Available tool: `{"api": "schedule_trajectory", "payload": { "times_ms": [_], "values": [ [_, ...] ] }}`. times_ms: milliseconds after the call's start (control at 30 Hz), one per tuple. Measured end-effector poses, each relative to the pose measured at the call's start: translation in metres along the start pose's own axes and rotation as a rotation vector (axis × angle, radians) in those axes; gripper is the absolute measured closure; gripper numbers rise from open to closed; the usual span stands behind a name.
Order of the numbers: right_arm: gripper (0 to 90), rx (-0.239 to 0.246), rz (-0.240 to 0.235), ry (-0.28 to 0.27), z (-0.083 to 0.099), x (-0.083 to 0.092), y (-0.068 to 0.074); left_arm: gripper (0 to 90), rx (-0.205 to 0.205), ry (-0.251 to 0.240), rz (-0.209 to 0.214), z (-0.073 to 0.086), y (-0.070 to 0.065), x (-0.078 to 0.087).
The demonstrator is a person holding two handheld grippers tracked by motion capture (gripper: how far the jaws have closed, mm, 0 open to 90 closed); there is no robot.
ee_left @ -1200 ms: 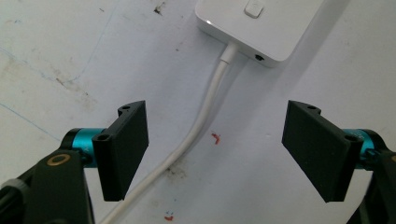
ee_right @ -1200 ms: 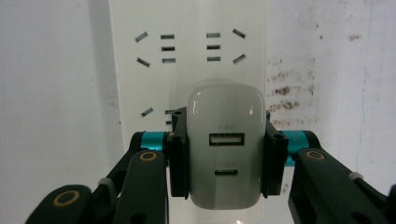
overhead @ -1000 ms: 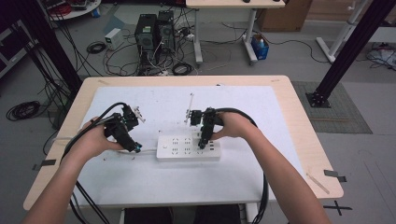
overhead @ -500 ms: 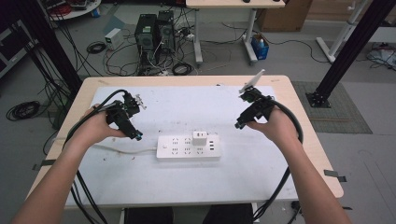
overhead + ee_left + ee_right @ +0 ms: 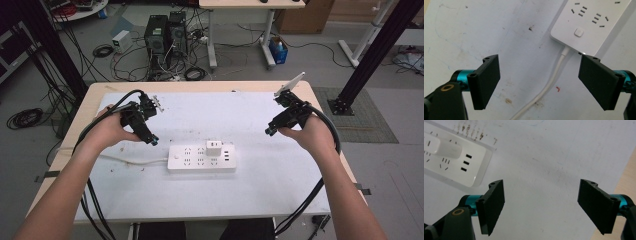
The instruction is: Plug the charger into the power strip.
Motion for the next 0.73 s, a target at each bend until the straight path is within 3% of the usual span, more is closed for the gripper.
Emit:
{"api": "schedule_trajectory", "payload": {
  "times_ms": [233,733],
  "values": [
    [21.3,0.030,0.010,-0.004,-0.0003,-0.0024,0.0006,17.8,-0.005,0.002,-0.002,-0.0051,-0.0016,0.0001],
    [21.3,0.034,0.003,-0.005,0.0011,-0.0055,-0.0001,17.8,0.001,-0.004,-0.014,-0.0071,-0.0041,0.0020]
  ]
}}
Point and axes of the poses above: each handheld gripper's, and its own axes: x roughly backward along the jaws, z roughly out of its underside, y roughly to its left, the point moved 6 cm from there along -x, roughly forward along the jaws, and after that the axes turned 12 degrees about -x, right-handed, at the moved point
